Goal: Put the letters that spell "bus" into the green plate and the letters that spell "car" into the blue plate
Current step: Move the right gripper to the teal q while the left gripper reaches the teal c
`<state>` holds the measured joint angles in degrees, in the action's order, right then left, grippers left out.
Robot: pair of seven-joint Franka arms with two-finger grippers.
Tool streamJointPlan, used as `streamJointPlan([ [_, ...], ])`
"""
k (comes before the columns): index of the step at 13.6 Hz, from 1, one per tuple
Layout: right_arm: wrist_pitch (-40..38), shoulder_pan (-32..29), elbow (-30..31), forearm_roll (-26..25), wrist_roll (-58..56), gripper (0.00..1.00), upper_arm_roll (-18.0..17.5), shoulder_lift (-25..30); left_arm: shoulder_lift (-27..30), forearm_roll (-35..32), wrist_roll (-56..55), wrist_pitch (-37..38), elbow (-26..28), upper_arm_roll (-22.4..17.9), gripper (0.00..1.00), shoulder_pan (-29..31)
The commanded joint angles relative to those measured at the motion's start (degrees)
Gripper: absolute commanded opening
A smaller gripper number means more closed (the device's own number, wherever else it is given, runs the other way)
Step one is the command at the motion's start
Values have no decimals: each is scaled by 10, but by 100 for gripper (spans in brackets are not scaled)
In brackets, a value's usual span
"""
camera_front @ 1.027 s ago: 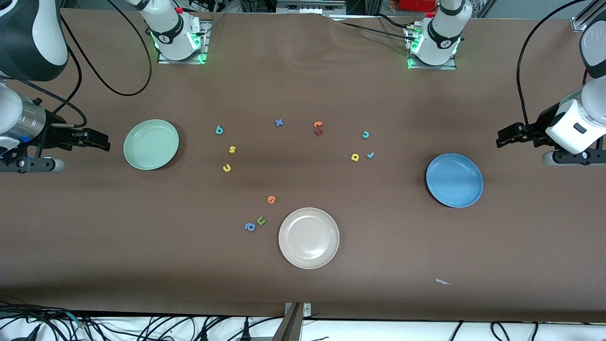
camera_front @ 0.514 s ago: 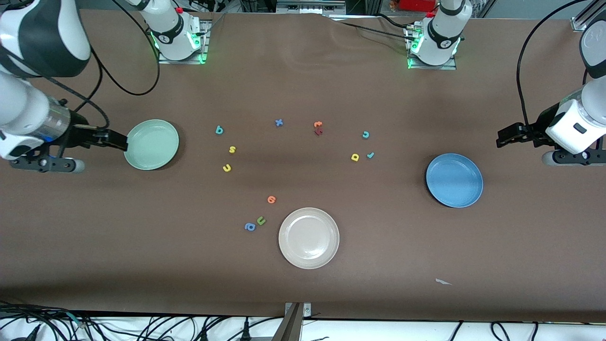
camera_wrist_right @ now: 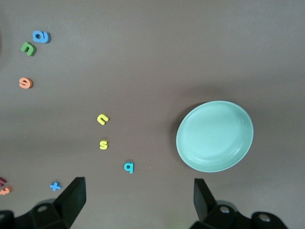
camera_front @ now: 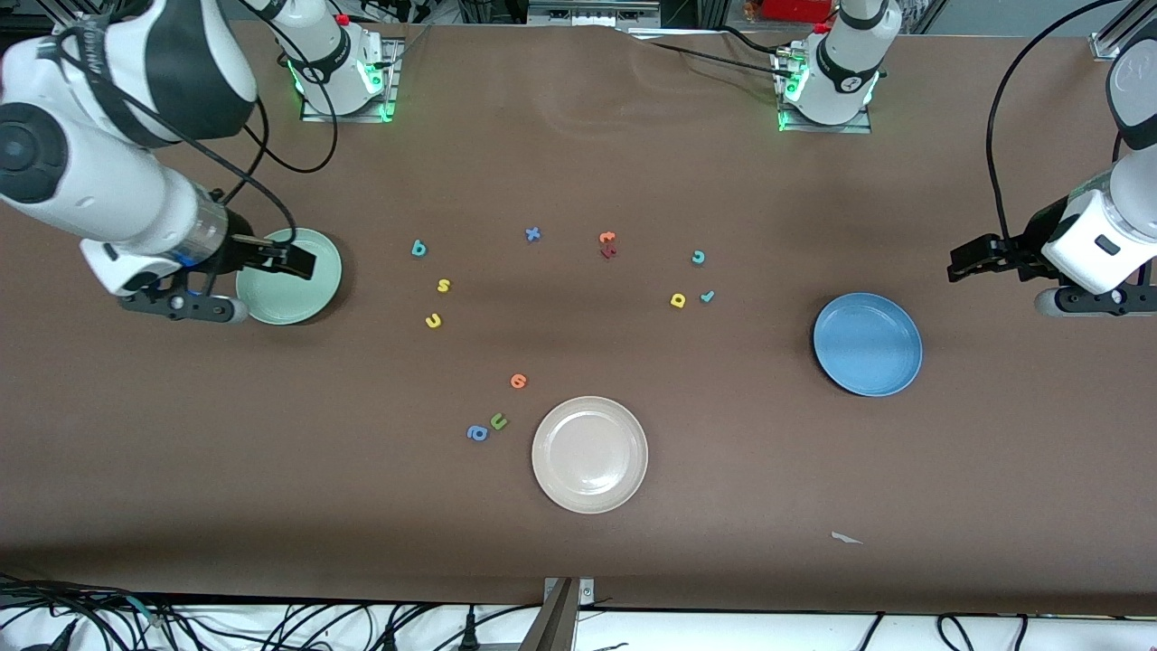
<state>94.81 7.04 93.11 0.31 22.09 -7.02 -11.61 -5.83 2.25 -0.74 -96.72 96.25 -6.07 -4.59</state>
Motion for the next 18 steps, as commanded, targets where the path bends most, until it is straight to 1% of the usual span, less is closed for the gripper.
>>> streamJointPlan([
  [1, 18, -1, 46, 0, 23, 100, -14, 16, -1, -18, 2, 2, -4, 2, 100, 0],
  [3, 42, -1, 89, 8, 25, 99, -22, 22, -2, -14, 2, 1, -4, 2, 100, 1],
  [4, 65, -1, 117, 9, 26, 99, -25, 31, -14, -13, 0, -1, -4, 4, 100, -3],
  [5, 97, -1, 155, 9, 30, 99, -36, 41, -21, -5, 0, -9, 3, 5, 100, -4],
  [6, 133, -1, 195, 9, 49, 99, -40, 54, -26, 11, -4, -28, 11, 7, 100, -8],
  [8, 198, -1, 268, 8, 70, 99, -61, 72, -47, 22, -60, -50, 16, 37, 100, -8],
  [11, 257, -2, 339, 9, 71, 99, -63, 73, -86, 23, -145, -80, 16, 89, 100, -8],
  [13, 290, -2, 377, 9, 72, 99, -64, 73, -109, 23, -196, -111, 28, 129, 100, -8],
  [14, 302, -2, 391, 9, 72, 99, -64, 70, -116, 23, -227, -142, 48, 148, 100, -8],
  [16, 336, -2, 417, 10, 73, 99, -64, 66, -115, 17, -259, -211, 113, 184, 100, -8],
  [18, 381, -2, 440, 12, 74, 99, -68, 55, -115, 14, -290, -256, 163, 213, 100, -8],
])
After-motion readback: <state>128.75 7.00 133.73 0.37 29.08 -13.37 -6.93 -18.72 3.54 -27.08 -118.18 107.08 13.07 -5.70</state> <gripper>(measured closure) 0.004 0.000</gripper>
